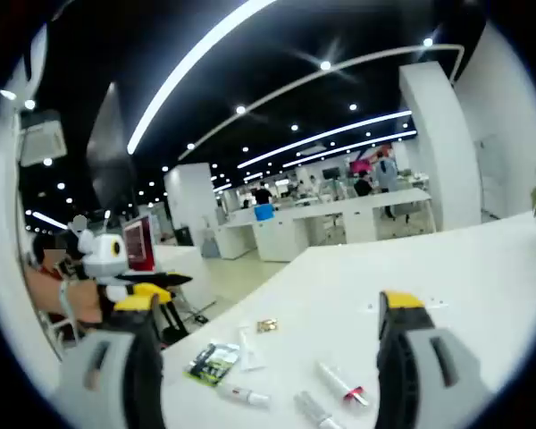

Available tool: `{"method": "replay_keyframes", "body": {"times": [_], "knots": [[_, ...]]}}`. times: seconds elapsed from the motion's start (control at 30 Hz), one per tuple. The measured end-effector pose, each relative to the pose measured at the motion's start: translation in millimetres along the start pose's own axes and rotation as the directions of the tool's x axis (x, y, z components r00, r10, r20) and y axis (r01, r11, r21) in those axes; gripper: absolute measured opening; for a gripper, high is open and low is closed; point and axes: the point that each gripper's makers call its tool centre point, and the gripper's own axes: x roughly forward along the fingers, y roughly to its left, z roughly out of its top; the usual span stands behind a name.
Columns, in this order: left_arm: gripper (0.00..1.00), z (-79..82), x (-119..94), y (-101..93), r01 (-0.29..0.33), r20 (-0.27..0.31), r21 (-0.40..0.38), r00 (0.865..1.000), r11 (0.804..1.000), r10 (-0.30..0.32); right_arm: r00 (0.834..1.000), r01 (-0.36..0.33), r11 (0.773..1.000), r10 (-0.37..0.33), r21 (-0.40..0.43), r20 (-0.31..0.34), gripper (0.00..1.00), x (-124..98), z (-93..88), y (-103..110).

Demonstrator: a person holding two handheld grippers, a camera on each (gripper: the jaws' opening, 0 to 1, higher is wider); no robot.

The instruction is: Arrange the skincare products in the storage area until every visible bottle or jar stands upright without overlapping.

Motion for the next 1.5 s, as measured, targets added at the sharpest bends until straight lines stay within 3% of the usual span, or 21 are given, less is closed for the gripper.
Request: {"method": "replay_keyframes", "body": {"times": [0.17,0.97,1.23,1.5], "knots": [[0.72,-1.4,-2,-0.9,-0.009,-0.001,0.0,1.0,1.0,0.009,1.0,-0.011,1.0,0.011,0.005,-0.016,0.99,1,-7.7,3],[0.71,-0.5,-5,1.8,-0.012,0.001,0.004,1.0,1.0,0.012,0.999,-0.042,0.999,0.042,-0.003,0.006,0.99,11,-2.6,11],[0.71,-15.8,-7,3.9,-0.013,-0.03,0.003,0.999,1.0,0.013,0.999,-0.041,0.999,0.041,0.011,-0.013,0.99,11,-12.8,13],[0.71,-30.5,-1,18.5,-0.066,-0.068,-0.003,0.995,0.998,0.066,0.999,-0.046,0.999,0.046,0.011,-0.025,0.99,12,-17.1,14]]}}
